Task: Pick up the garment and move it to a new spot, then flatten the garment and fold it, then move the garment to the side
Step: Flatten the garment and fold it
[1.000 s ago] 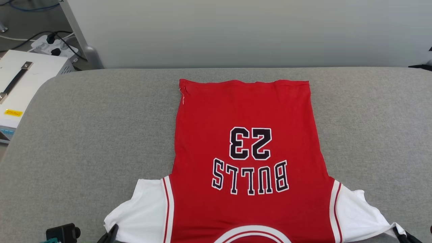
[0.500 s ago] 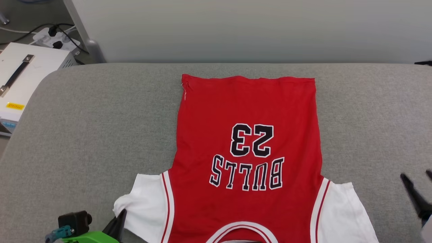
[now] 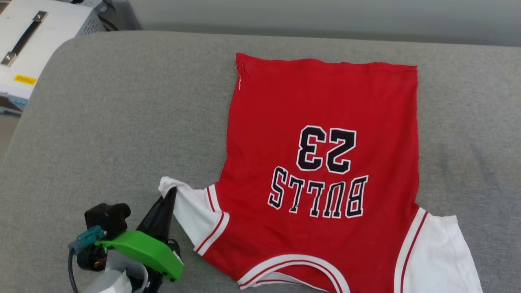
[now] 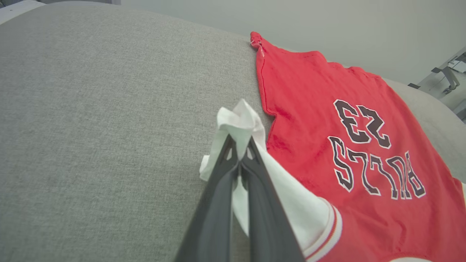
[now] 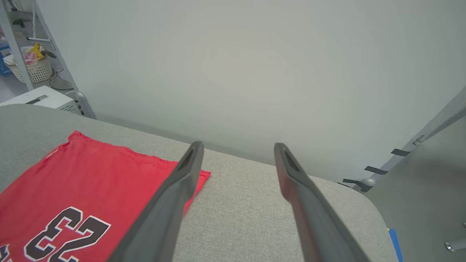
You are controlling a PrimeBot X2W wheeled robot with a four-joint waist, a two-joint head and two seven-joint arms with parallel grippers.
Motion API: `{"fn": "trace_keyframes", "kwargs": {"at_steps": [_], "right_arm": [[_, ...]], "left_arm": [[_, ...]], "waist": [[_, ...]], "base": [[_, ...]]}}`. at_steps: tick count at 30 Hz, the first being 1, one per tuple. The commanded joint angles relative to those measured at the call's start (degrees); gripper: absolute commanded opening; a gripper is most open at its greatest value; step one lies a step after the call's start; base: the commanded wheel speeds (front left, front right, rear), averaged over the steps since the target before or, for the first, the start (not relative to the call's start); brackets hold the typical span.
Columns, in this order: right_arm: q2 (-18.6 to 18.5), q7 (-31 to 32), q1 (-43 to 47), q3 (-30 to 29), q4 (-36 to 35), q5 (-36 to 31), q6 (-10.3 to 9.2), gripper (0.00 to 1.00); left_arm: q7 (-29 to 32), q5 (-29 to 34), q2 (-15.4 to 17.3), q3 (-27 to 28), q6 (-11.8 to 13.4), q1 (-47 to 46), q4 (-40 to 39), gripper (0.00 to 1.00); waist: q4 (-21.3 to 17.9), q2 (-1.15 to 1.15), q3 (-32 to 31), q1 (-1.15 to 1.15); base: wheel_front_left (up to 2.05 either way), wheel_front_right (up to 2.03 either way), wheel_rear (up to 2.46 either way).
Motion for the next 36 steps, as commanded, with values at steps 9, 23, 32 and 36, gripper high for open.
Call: {"fn": "trace_keyframes", "kwargs": {"at_steps": [9,23,32,36], "right_arm": [[-1.37,32.30,-24.14,10.02,14.61,4.90,-0.06,1.00],[3.07,40.04,-32.83,14.04,28.01,-1.32,-0.06,1.00],[1.83,39.77,-28.27,15.25,30.39,1.08,-0.06,0.00],[1.61,36.31,-29.95,14.07,30.30,1.71,-0.06,0.00]], "left_arm": [[-0.33,6.25,-5.75,0.32,-1.85,-7.25,-2.09,0.00],[-0.33,11.95,-12.54,1.99,-5.65,-11.77,-1.28,0.00],[-0.33,13.75,-14.18,3.76,-7.12,-11.57,0.11,0.00],[-0.34,14.12,-13.99,4.45,-7.38,-10.79,1.20,0.00]], "waist": [[9.14,0.00,15.36,0.00],[13.70,0.00,23.12,0.00],[13.27,0.00,22.95,0.00],[12.46,0.00,20.97,0.00]], "base": [[0.00,0.00,0.00],[0.00,0.00,0.00],[0.00,0.00,0.00],[0.00,0.00,0.00]]}}
